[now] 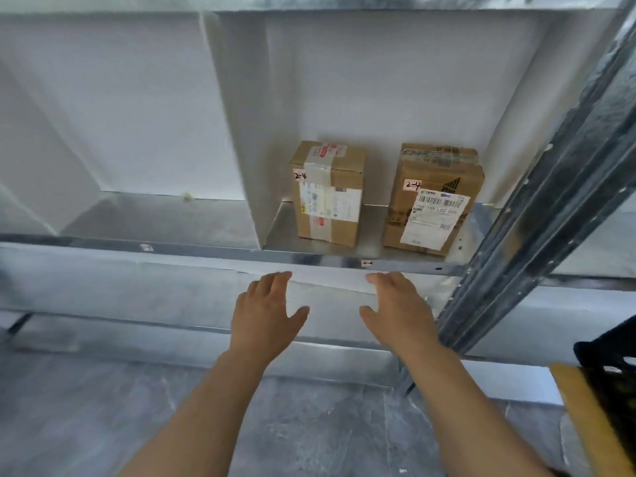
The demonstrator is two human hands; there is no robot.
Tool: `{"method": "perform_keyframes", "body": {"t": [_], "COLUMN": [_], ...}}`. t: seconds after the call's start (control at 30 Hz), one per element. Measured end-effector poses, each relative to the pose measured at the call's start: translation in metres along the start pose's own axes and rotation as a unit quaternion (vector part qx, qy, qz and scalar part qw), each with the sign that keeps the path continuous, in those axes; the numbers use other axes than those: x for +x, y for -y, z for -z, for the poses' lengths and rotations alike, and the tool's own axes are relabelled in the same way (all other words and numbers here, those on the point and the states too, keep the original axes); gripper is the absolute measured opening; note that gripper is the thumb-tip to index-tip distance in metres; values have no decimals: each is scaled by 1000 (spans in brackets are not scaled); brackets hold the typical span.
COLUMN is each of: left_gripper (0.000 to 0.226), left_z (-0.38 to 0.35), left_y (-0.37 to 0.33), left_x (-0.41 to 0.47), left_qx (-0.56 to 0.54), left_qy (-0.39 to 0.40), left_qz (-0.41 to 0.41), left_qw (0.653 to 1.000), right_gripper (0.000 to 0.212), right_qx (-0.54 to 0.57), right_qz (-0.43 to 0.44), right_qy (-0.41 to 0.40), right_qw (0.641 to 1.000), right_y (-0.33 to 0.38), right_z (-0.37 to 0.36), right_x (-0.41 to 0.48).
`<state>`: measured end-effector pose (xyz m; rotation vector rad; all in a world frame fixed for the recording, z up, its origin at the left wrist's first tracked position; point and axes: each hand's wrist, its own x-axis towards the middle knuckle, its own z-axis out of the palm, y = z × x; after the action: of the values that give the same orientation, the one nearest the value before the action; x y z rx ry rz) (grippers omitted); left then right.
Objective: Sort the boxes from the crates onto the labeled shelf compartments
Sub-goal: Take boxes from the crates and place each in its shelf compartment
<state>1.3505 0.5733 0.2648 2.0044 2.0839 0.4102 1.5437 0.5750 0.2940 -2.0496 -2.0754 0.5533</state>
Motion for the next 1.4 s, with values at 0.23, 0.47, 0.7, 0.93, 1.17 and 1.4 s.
{"method": "perform_keyframes", "body": {"t": [0.23, 0.47, 0.7, 0.93, 1.17, 1.4], "left_gripper": [70, 71, 72, 75, 73, 73], "left_z": [38, 100, 151, 189, 208, 227], "left_y": [86, 205, 334, 439, 513, 587], "left_x": [-38, -76, -133, -198, -246, -267], "left_qx": [-5, -14, -4, 28, 31, 39], "left_qy": [-61, -143, -209, -235, -259, -259], "left_qz": [67, 165, 273, 364, 445, 515], "left_qw": [996, 976, 939, 901, 857, 816], "right_gripper": [56, 55, 57, 55, 57, 57], "right_qx": [-24, -64, -81, -84, -102, -93], "right_qz": [132, 267, 388, 481, 561, 626], "right_qy": [18, 34, 57, 86, 136, 163], "right_qw": [991, 961, 916, 868, 810, 757], "right_y": [104, 244, 391, 514, 614, 710], "right_z": [-19, -52, -113, -176, -229, -283], "right_x": [1, -2, -22, -56, -81, -83]}}
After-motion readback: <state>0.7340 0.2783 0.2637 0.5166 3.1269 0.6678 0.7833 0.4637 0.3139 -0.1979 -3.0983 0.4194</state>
